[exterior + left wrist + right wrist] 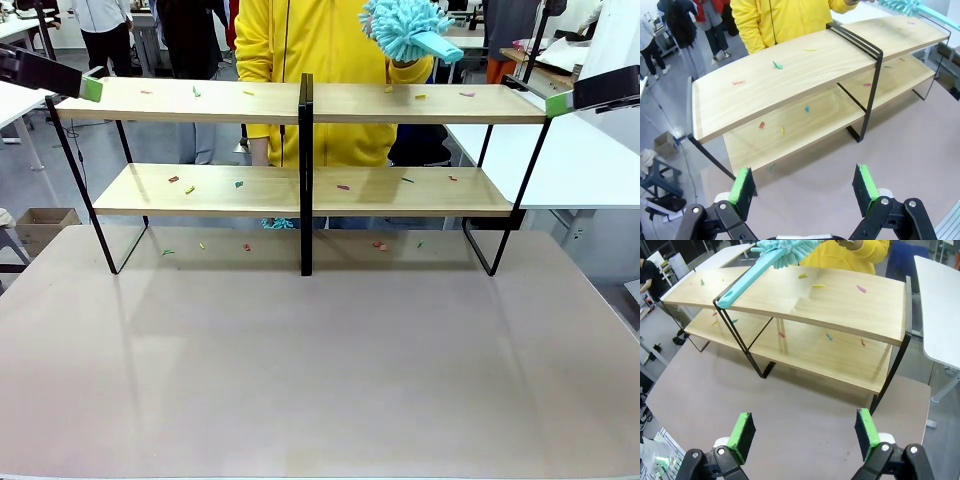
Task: Clean the shelves.
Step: Pick up the Duster when the human hands it over.
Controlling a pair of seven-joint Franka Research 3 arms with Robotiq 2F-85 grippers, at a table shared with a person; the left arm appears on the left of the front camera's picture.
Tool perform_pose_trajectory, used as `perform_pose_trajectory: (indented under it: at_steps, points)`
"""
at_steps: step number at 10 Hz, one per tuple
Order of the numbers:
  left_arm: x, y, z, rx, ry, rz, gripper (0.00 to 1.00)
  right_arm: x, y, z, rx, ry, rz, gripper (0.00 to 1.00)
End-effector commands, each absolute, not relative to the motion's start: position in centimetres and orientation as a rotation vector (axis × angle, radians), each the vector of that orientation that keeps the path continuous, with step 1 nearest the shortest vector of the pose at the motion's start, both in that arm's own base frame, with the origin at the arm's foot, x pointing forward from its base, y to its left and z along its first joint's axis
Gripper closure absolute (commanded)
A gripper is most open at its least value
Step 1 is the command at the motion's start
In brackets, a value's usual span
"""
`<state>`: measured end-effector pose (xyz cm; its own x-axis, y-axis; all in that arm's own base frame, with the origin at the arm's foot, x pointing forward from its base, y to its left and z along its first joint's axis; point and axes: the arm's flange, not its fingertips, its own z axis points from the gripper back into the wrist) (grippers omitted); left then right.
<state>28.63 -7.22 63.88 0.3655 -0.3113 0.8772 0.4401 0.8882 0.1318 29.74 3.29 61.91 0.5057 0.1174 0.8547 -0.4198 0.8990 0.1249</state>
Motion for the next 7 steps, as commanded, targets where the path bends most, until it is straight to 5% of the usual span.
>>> perform_pose_trajectory:
  at_steps: [1, 7]
  points:
    - [28.6, -7.4, 63.9, -0.131, -1.096, -0.488, 0.0, 27.9, 3.7, 58.5, 0.344, -0.99, 0.329, 0.0]
    - [28.6, -7.4, 63.9, -0.131, -1.096, -0.488, 0.0, 29.8, 3.4, 61.7, 0.336, -0.985, 0.334, 0.0]
